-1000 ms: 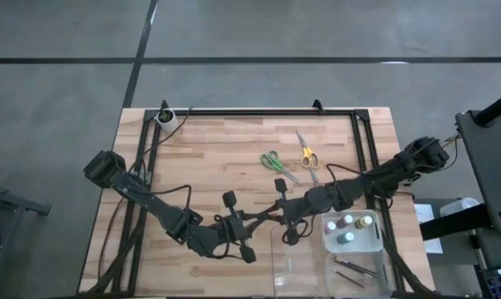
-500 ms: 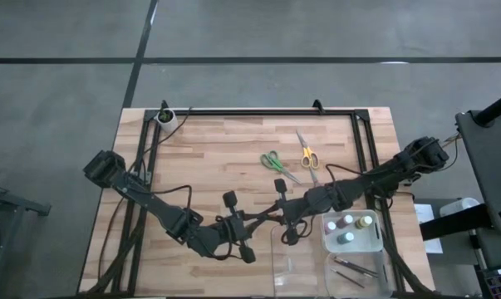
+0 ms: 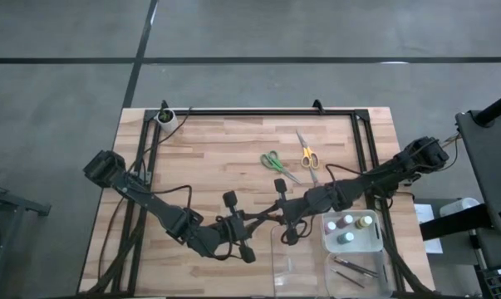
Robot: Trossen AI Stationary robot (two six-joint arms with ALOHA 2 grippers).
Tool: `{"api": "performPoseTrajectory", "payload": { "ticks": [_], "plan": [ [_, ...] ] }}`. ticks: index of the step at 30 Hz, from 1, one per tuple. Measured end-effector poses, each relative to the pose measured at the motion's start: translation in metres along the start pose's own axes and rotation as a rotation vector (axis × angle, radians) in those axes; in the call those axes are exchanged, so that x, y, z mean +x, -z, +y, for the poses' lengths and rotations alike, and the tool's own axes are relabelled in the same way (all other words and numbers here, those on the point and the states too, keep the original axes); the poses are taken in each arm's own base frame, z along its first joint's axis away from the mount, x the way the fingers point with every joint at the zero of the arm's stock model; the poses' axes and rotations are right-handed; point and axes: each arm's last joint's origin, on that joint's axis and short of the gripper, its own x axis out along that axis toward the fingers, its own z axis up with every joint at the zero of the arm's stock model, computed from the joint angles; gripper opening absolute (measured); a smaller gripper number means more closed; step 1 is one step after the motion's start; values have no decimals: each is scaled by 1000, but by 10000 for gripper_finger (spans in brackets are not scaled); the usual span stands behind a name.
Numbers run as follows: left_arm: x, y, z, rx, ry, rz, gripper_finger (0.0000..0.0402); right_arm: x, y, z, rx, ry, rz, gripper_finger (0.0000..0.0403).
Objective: Pick & Place Paint Supplies
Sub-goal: Put the gold paintbrush into the right transparent bin
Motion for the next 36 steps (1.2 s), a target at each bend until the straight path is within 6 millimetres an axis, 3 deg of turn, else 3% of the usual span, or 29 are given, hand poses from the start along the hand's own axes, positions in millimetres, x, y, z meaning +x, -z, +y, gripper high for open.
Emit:
{"api": "performPoseTrajectory", "payload": {
  "ticks": [26,29,36],
  "plan": [
    [-1,-2,1,3,16,-10,32,0,-1,0,-17,4,-8,25],
    [-1,-3,1,3,25,-11,59,0,-2,0,-16,5,-13,25],
    [-1,-3,1,27,41,-12,169,0,-2,0,-13,5,-11,26]
  ]
}}
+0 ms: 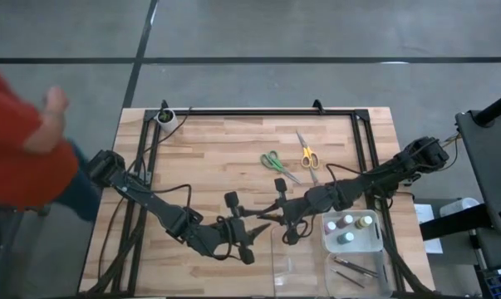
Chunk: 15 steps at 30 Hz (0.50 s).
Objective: Pick & Place Paint Supplies
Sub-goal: Put the gold paintbrush into the right transparent bin
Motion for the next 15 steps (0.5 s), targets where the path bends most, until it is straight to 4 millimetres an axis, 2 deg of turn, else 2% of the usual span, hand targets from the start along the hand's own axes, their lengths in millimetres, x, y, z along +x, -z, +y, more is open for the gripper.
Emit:
{"api": "performPoseTrajectory", "payload": {
  "ticks": [8,15],
  "plan": [
    [0,1,0,5,0,4,261,0,0,0,-1,-1,3,27],
    [-4,15,-1,148,20,118,304,-3,-3,-1,-1,0,2,27]
  ]
}}
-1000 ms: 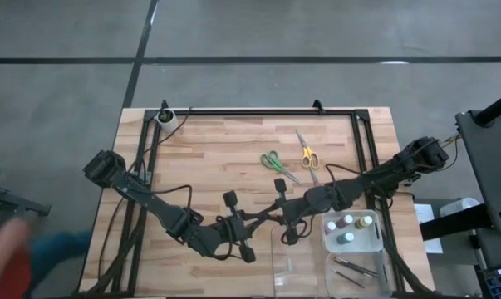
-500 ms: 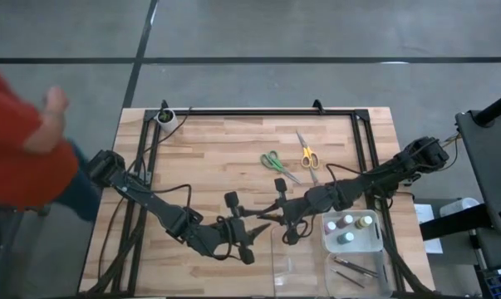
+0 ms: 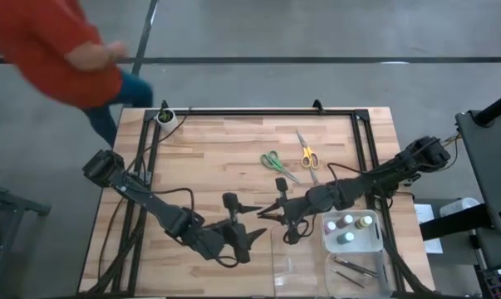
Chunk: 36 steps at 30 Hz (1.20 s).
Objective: Pick & Place Paint Supplies
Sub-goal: Put the gold paintbrush into the right transparent bin
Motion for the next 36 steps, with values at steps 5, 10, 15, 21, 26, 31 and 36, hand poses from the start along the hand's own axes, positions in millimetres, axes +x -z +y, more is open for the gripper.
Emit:
{"api": "performPoseTrajectory", "payload": {
  "ticks": [5,10,15,21,26,31,36],
  "plan": [
    [-3,4,1,45,4,39,313,-10,-5,-5,15,50,44,27],
    [-8,-1,7,35,5,29,314,-27,-12,-11,83,88,104,27],
    [-17,-6,18,37,5,33,314,-48,-18,-15,163,89,164,27],
    [-33,-11,37,54,11,56,314,-72,-23,-21,241,96,235,27],
    [-50,-11,57,103,16,100,314,-87,-25,-24,305,103,267,27],
    [-64,-10,74,116,18,132,314,-97,-23,-26,353,113,319,27],
    [-72,-13,84,106,18,124,314,-102,-20,-26,426,125,357,27]
  ]
}}
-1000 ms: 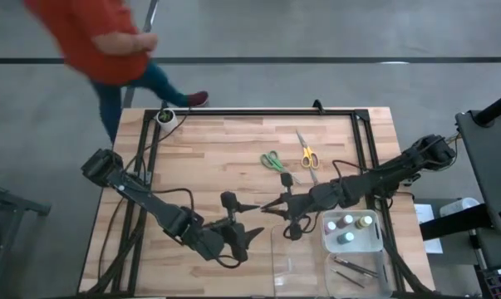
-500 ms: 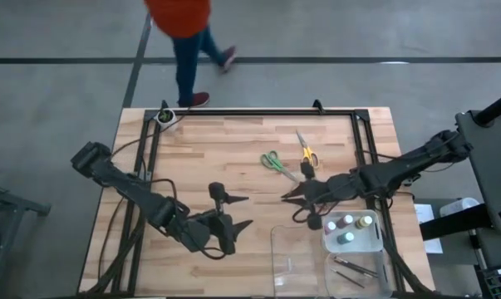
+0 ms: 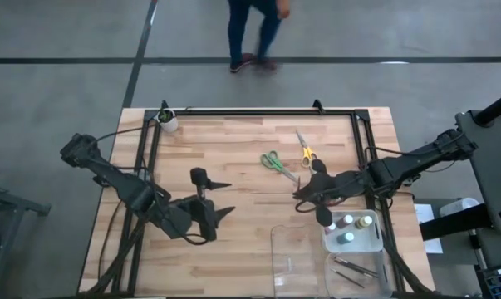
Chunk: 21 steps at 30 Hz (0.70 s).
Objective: Pick & Place Paint Supplies
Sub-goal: Put the gold paintbrush into the right transparent bin
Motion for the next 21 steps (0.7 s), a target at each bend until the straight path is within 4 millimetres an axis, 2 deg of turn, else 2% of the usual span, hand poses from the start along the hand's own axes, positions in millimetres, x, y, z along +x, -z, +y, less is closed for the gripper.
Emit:
{"api": "performPoseTrajectory", "payload": {
  "ticks": [15,21],
  "plan": [
    [-1,-3,2,11,0,-23,314,-4,6,9,106,-145,88,27],
    [-1,-3,2,16,0,-21,314,-18,-7,16,164,-51,240,27]
  ]
}}
